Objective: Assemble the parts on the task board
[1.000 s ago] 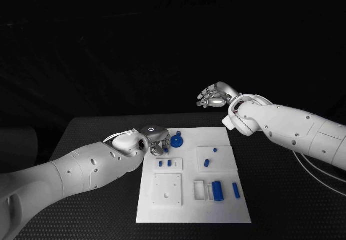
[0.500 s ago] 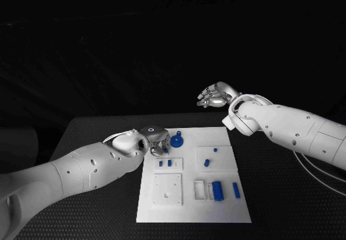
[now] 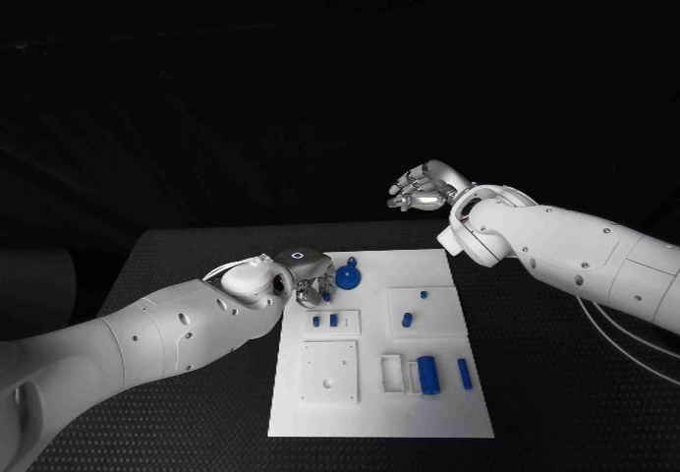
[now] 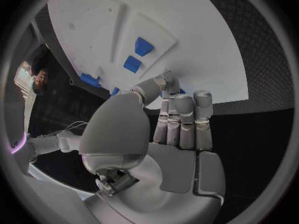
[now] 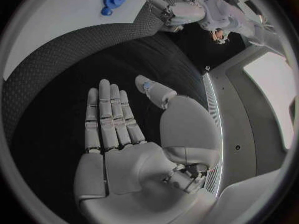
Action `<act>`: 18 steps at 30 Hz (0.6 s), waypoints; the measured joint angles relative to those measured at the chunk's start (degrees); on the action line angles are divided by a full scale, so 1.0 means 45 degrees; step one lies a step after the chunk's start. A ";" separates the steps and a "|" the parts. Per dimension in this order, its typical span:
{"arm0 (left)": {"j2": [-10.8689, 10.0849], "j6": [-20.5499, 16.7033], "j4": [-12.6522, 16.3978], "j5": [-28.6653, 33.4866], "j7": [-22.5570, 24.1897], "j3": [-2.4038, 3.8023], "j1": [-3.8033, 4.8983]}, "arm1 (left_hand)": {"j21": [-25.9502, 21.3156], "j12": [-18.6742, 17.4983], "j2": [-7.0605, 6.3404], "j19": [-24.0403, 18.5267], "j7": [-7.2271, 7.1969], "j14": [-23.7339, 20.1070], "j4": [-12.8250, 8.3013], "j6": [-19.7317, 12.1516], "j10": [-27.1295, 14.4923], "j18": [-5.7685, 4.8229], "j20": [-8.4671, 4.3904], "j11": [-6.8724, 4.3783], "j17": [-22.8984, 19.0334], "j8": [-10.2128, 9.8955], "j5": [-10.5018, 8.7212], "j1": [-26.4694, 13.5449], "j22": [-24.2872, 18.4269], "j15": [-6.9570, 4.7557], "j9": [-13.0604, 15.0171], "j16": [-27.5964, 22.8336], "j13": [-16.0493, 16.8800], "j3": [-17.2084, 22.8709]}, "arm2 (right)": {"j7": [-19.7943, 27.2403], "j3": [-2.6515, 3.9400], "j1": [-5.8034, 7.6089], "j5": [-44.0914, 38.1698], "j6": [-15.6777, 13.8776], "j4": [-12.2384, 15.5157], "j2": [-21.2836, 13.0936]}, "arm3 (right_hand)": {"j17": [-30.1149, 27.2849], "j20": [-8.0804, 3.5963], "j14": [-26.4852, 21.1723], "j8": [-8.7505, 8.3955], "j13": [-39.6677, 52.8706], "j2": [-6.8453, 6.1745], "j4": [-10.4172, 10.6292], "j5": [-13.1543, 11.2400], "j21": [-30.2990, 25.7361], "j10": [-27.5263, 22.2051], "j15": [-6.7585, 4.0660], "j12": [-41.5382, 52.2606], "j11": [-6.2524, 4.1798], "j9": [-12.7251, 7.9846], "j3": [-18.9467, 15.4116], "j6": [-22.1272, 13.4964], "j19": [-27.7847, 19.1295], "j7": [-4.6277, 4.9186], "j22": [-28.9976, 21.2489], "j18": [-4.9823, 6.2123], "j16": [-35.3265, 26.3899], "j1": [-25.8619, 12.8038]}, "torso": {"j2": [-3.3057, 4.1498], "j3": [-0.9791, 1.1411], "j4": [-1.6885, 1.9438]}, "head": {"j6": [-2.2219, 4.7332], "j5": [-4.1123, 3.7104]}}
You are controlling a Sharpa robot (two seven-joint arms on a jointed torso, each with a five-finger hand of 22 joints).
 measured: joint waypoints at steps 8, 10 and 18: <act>-0.0002 0.0010 0.0041 0.0039 -0.0002 -0.0002 -0.0008 | 0.0000 -0.0001 0.0000 -0.0020 -0.0004 -0.0002 0.0000 -0.0004 -0.0001 0.0013 0.0020 -0.0002 0.0000 0.0000 0.0000 0.0000 0.0010 0.0002 -0.0003 0.0000 0.0011 0.0000 | 0.0001 0.0000 0.0000 0.0000 0.0001 0.0000 0.0000 | 0.0000 0.0000 0.0000 -0.0001 -0.0010 0.0000 0.0000 0.0000 0.0000 0.0000 0.0000 0.0000 0.0000 0.0001 0.0000 0.0000 0.0000 0.0000 -0.0001 -0.0001 0.0000 0.0000 | 0.0001 0.0001 0.0000 | -0.0012 0.0001; -0.0001 0.0020 0.0049 0.0045 -0.0005 -0.0002 -0.0008 | 0.0000 -0.0001 0.0000 -0.0019 -0.0005 -0.0002 0.0000 -0.0005 -0.0002 0.0015 0.0020 -0.0002 0.0001 0.0000 0.0000 0.0000 0.0010 0.0002 -0.0003 0.0000 0.0011 0.0000 | 0.0001 0.0000 0.0000 0.0000 0.0001 0.0000 0.0000 | -0.0001 0.0000 0.0000 0.0000 -0.0010 0.0000 0.0000 0.0000 0.0000 0.0000 0.0000 0.0000 0.0000 0.0001 0.0000 0.0000 0.0000 0.0000 -0.0002 0.0000 0.0000 0.0000 | 0.0001 0.0000 0.0000 | -0.0012 0.0001; -0.0006 0.0077 0.0097 0.0059 -0.0026 -0.0003 -0.0009 | 0.0000 -0.0008 0.0000 -0.0019 -0.0006 -0.0003 -0.0001 -0.0006 -0.0003 0.0018 0.0022 -0.0003 0.0002 0.0000 0.0000 0.0000 0.0008 0.0002 -0.0006 0.0000 0.0008 0.0000 | 0.0001 0.0000 0.0000 0.0000 0.0002 -0.0006 -0.0005 | -0.0001 0.0000 0.0000 0.0000 -0.0009 0.0000 0.0000 0.0000 0.0000 -0.0001 0.0000 0.0000 0.0001 -0.0009 0.0000 0.0000 0.0000 0.0000 0.0009 -0.0001 0.0000 0.0000 | 0.0001 0.0001 -0.0001 | -0.0011 -0.0005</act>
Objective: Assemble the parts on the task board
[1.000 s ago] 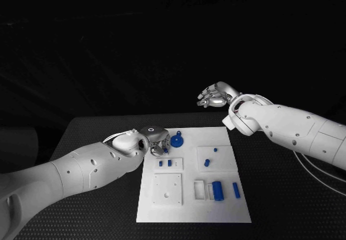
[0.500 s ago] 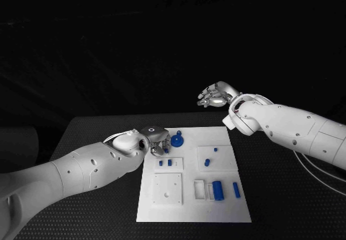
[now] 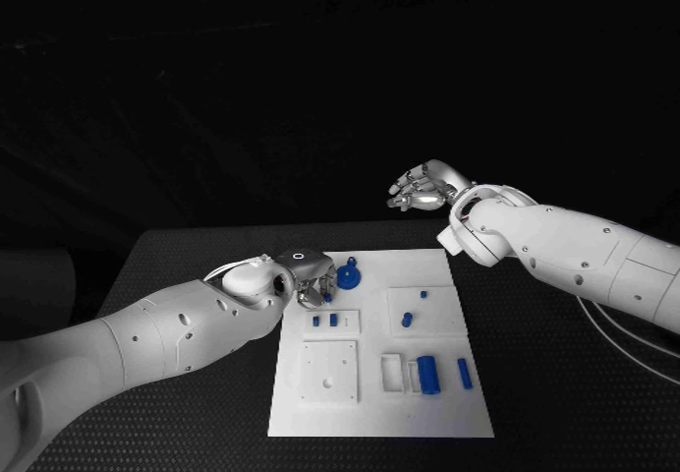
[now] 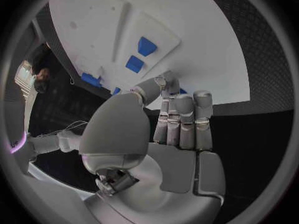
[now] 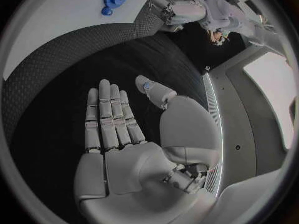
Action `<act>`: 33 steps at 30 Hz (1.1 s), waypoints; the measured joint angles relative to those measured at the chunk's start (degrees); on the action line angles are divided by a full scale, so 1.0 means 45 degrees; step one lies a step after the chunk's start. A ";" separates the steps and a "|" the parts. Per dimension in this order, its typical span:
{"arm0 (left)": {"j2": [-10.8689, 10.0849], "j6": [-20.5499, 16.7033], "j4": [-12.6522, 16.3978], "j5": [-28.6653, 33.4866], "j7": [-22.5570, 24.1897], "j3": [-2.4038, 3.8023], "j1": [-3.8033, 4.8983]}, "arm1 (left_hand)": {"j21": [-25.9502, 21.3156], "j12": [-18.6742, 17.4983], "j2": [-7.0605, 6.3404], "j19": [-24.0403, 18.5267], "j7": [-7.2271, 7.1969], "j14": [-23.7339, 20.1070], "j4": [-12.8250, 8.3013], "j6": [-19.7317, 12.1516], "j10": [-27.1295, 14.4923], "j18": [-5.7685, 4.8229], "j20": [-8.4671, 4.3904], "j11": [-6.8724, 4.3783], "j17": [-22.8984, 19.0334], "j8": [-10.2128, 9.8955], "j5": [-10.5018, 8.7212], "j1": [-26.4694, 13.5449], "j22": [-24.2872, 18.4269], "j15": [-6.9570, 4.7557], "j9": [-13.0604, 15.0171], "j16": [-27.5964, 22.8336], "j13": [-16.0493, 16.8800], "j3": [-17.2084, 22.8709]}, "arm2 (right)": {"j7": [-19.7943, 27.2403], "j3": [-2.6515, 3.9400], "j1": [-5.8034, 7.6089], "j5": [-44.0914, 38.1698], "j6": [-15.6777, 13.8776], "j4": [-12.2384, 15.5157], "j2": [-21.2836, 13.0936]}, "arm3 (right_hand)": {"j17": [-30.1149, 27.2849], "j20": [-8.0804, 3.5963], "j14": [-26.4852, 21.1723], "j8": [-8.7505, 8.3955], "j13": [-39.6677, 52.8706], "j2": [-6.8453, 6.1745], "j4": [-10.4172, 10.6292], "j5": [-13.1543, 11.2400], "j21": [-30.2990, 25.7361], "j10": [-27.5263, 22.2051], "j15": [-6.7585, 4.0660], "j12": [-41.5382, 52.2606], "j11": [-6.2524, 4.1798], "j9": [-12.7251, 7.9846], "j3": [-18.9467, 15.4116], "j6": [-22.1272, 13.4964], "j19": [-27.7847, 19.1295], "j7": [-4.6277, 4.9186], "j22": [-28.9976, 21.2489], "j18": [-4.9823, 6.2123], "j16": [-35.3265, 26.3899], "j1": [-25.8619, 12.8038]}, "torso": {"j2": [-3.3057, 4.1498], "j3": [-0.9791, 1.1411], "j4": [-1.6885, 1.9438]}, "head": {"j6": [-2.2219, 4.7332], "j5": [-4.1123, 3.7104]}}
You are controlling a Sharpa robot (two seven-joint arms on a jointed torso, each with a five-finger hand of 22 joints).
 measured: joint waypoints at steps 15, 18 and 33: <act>-0.0027 0.0143 0.0030 0.0092 -0.0034 -0.0004 -0.0001 | -0.0049 -0.0136 -0.0114 -0.0008 0.0166 -0.0047 -0.0086 -0.0195 -0.0136 0.0032 0.0036 0.0094 -0.0018 -0.0076 0.0000 0.0122 -0.0003 0.0047 -0.0034 -0.0049 0.0042 -0.0014 | 0.0000 0.0000 0.0000 0.0000 0.0001 0.0007 -0.0023 | 0.0011 0.0000 0.0000 -0.0001 -0.0012 0.0000 -0.0036 0.0000 0.0000 0.0000 0.0000 0.0000 0.0000 0.0001 -0.0036 0.0000 0.0000 0.0000 -0.0001 0.0001 0.0000 0.0000 | 0.0001 -0.0001 0.0000 | -0.0027 -0.0016; -0.0027 0.0154 0.0026 0.0134 -0.0035 -0.0005 -0.0002 | -0.0049 -0.0201 -0.0195 -0.0063 0.0285 -0.0112 -0.0086 -0.0456 -0.0204 0.0027 0.0025 0.0160 -0.0028 -0.0273 0.0002 0.0099 -0.0003 0.0112 -0.0110 -0.0049 0.0065 -0.0014 | 0.0000 0.0000 0.0000 0.0000 0.0001 0.0007 -0.0029 | 0.0010 -0.0001 0.0000 -0.0001 -0.0027 0.0000 -0.0036 0.0000 0.0000 0.0000 0.0000 0.0000 0.0000 0.0001 -0.0036 0.0000 0.0000 0.0000 -0.0002 0.0001 0.0000 0.0000 | 0.0001 0.0000 0.0000 | -0.0028 -0.0016; -0.0012 0.0148 0.0002 0.0338 -0.0040 -0.0007 -0.0003 | -0.0049 -0.0249 -0.0428 -0.0098 0.0575 -0.0114 -0.0084 -0.1110 -0.0207 0.0020 0.0034 0.0159 -0.0027 -0.0540 0.0001 0.0037 -0.0006 0.0114 -0.0249 -0.0049 0.0104 -0.0016 | 0.0001 0.0000 0.0000 0.0000 0.0001 0.0007 -0.0042 | 0.0009 -0.0001 0.0000 -0.0001 -0.0026 0.0000 -0.0036 0.0000 0.0000 0.0000 0.0000 0.0000 0.0000 -0.0010 -0.0035 0.0000 0.0000 0.0000 0.0009 0.0001 0.0000 0.0000 | 0.0004 -0.0001 0.0000 | -0.0039 -0.0020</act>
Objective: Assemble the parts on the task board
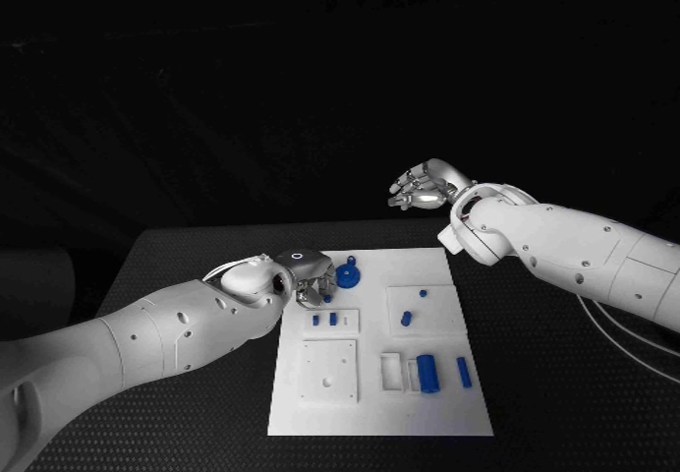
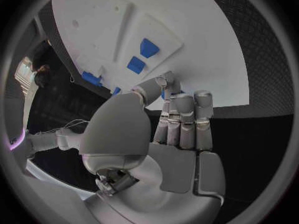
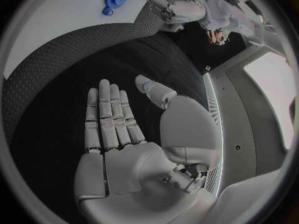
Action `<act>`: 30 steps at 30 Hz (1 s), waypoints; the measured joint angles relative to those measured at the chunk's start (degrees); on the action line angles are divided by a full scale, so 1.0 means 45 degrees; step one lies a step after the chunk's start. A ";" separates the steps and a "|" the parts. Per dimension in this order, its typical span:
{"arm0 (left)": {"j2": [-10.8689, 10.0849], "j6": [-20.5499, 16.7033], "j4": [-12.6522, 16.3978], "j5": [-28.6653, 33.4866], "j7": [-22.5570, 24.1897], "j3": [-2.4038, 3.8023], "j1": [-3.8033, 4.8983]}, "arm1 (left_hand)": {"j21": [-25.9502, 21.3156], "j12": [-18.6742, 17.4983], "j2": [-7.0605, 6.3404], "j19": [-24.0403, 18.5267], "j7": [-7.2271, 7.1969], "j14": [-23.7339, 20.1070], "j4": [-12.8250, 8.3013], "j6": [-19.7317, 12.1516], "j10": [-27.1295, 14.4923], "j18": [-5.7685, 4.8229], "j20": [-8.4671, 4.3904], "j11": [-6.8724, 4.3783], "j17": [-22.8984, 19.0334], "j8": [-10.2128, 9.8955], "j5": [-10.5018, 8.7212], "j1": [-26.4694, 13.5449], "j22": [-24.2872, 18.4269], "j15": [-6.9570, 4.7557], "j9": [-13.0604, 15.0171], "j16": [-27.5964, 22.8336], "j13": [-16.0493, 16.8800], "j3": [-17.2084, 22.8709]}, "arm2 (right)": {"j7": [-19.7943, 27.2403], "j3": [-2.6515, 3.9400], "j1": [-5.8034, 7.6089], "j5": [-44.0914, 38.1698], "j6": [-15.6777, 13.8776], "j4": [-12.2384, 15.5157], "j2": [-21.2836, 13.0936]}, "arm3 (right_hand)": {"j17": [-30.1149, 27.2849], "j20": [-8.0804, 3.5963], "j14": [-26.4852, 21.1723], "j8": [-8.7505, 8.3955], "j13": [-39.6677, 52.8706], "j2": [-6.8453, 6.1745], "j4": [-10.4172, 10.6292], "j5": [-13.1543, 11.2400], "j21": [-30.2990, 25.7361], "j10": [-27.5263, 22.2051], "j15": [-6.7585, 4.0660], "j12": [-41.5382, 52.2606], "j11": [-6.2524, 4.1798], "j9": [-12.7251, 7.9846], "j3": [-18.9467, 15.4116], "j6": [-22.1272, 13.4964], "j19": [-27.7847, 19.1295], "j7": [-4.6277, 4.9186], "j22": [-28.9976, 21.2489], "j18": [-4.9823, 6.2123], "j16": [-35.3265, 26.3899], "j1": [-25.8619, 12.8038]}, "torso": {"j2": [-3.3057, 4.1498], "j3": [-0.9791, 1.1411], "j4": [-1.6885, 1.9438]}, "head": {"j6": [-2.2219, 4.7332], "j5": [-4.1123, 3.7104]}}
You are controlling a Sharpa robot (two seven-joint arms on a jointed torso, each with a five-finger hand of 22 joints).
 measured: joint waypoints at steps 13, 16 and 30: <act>-0.0193 0.0022 0.0040 0.0060 -0.0064 0.0000 0.0000 | 0.0000 -0.0051 -0.0097 -0.0001 0.0023 -0.0043 -0.0032 -0.0066 0.0003 0.0000 0.0004 -0.0003 0.0002 0.0000 0.0124 0.0097 -0.0002 0.0043 0.0000 0.0000 0.0049 0.0032 | 0.0000 0.0000 0.0000 0.0000 0.0004 0.0074 -0.0091 | 0.0010 0.0000 0.0000 0.0000 -0.0013 0.0000 0.0000 0.0000 0.0000 0.0000 0.0000 0.0000 0.0000 0.0001 0.0000 0.0000 0.0000 0.0000 0.0010 0.0000 0.0000 0.0000 | 0.0000 0.0007 -0.0007 | 0.0021 0.0015; -0.0280 0.0037 0.0113 0.0064 -0.0069 0.0000 -0.0001 | 0.0000 -0.0051 -0.0133 -0.0001 0.0023 -0.0043 -0.0066 -0.0066 0.0003 0.0001 0.0005 -0.0004 0.0002 0.0000 0.0124 0.0133 -0.0002 0.0043 0.0001 0.0000 0.0048 0.0066 | 0.0000 0.0000 0.0000 0.0000 0.0006 0.0120 -0.0138 | 0.0010 0.0000 0.0000 0.0000 -0.0012 0.0000 0.0000 0.0000 0.0000 0.0000 0.0000 0.0000 0.0000 -0.0012 0.0000 0.0000 0.0000 0.0000 0.0011 0.0000 0.0000 0.0000 | -0.0001 0.0005 -0.0007 | 0.0021 0.0007; -0.0964 -0.0296 0.0225 0.0364 -0.0076 0.0010 -0.0056 | -0.0050 -0.0164 -0.0184 -0.0016 -0.0032 -0.0097 -0.0093 -0.0026 -0.0047 0.0000 0.0022 0.0047 0.0000 0.0000 0.0124 0.0184 0.0007 0.0097 0.0003 -0.0053 0.0088 0.0093 | -0.0009 -0.0003 -0.0015 -0.0204 0.0114 0.0340 -0.0448 | 0.0026 0.0000 0.0000 -0.0001 -0.0041 0.0000 0.0000 0.0000 0.0000 0.0000 0.0000 0.0000 0.0000 -0.0012 0.0000 0.0000 0.0000 0.0000 0.0027 -0.0001 0.0000 0.0000 | -0.0002 -0.0021 0.0007 | 0.0190 -0.0126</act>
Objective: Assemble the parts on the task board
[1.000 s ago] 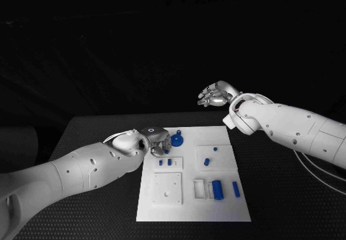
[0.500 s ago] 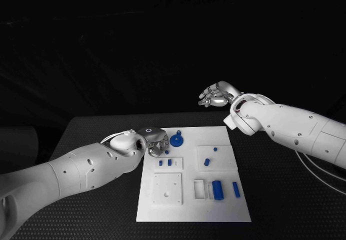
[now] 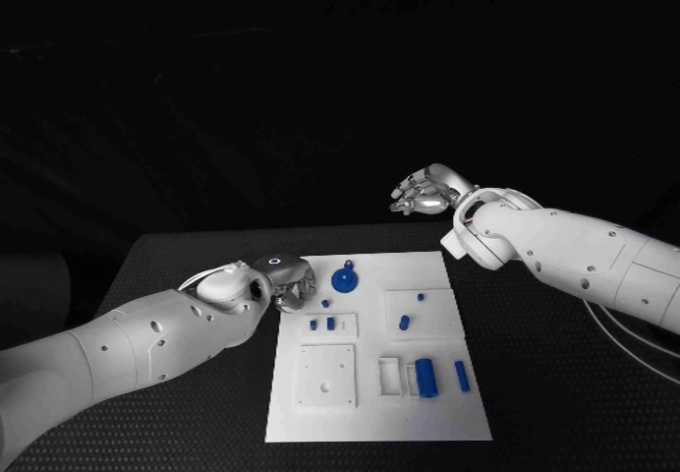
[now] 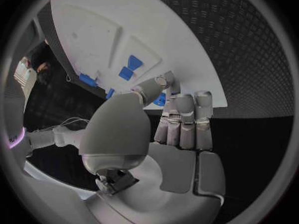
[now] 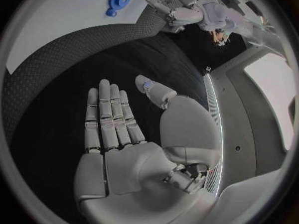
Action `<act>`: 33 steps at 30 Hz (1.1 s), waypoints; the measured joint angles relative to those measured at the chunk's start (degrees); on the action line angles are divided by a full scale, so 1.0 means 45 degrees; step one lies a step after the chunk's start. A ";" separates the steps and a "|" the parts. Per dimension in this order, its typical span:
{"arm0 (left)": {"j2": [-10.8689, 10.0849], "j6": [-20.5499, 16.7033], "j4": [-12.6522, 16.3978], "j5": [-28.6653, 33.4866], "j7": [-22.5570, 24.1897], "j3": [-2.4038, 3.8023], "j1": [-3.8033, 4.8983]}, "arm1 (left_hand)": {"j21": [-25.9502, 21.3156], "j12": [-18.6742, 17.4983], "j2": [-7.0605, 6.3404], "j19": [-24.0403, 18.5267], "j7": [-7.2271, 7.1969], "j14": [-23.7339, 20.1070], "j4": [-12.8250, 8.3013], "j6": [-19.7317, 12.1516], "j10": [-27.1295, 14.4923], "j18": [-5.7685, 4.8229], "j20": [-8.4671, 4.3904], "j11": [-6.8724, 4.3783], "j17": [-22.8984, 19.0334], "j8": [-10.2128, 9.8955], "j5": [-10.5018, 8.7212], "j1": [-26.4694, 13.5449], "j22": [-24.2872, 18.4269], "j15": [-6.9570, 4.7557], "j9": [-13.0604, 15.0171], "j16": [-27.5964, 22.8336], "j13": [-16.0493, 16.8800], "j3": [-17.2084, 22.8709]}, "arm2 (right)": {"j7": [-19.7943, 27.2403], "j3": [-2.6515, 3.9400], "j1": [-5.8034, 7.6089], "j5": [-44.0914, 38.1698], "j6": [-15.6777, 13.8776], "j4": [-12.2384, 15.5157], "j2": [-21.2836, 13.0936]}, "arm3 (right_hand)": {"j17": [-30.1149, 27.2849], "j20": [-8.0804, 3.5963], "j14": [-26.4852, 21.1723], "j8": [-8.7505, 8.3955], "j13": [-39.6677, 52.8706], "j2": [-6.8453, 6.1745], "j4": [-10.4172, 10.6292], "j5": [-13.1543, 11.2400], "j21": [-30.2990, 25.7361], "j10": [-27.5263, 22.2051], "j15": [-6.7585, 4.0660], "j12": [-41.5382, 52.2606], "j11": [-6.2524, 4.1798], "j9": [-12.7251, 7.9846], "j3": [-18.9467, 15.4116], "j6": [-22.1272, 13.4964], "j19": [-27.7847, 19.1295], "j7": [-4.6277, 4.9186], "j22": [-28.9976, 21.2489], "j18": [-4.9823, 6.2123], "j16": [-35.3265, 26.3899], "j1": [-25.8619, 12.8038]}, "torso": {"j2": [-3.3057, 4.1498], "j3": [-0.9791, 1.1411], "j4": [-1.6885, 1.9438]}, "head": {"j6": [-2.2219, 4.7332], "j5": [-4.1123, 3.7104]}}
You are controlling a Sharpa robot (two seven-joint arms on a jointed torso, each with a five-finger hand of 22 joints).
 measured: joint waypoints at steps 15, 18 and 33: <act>-0.2489 -0.0430 0.1207 1.0769 0.1917 0.0546 0.0599 | -0.1678 -0.0123 0.0029 -0.1404 0.0078 -0.1492 0.0712 -0.0152 -0.0350 0.0037 0.0334 0.0310 -0.1059 0.0072 -0.0123 -0.0939 -0.0623 0.0360 0.0081 -0.2335 0.0070 -0.0161 | -0.0087 -0.0033 -0.0726 -0.3569 0.1207 0.1825 -0.1467 | 0.0368 -0.0240 0.1191 0.0315 -0.0217 0.0008 0.0000 -0.0174 0.0286 0.0707 -0.0440 -0.0383 -0.0158 -0.0006 0.0000 0.0376 0.1233 -0.0255 0.0111 0.0199 0.0353 0.0202 | -0.0073 0.0009 -0.0026 | 0.0420 -0.0469; -0.2923 -0.0002 0.1715 1.2909 0.2506 0.0533 0.0589 | -0.3185 -0.0124 0.0459 -0.2470 0.0220 -0.2357 0.0459 -0.0477 -0.0885 0.0034 0.0654 0.0676 -0.2030 0.0121 -0.0123 -0.1538 -0.1401 0.0859 0.0181 -0.4691 -0.0019 -0.0550 | -0.0135 -0.0047 -0.0987 -0.4581 0.1453 0.2111 -0.1758 | 0.0671 -0.0660 0.2197 0.0498 -0.0222 -0.0133 0.0018 -0.0493 0.0764 0.1402 -0.0863 -0.0862 -0.0298 0.0094 0.0090 0.0644 0.2364 -0.0407 0.0154 0.0199 0.0821 0.0401 | -0.0121 -0.0004 -0.0038 | 0.0471 -0.0547; -0.3573 0.1423 0.2012 1.6242 0.3715 0.0515 0.0576 | -0.5135 -0.0172 0.0808 -0.4285 0.0169 -0.4247 -0.0306 -0.1700 -0.2930 -0.0077 0.2092 0.0886 -0.2807 -0.0048 -0.0123 -0.2317 -0.1887 0.2380 0.0039 -0.9566 -0.1158 -0.1977 | -0.0597 -0.0091 -0.2259 -0.8501 0.1949 0.2053 -0.1792 | 0.1343 -0.1116 0.3071 0.0568 -0.0276 -0.0824 -0.0117 -0.0740 0.0981 0.2050 -0.1158 -0.2232 -0.0410 0.0153 -0.0263 0.0711 0.3484 -0.0473 0.0111 0.0190 0.1133 0.0217 | -0.0623 -0.0297 -0.0073 | 0.0701 -0.0667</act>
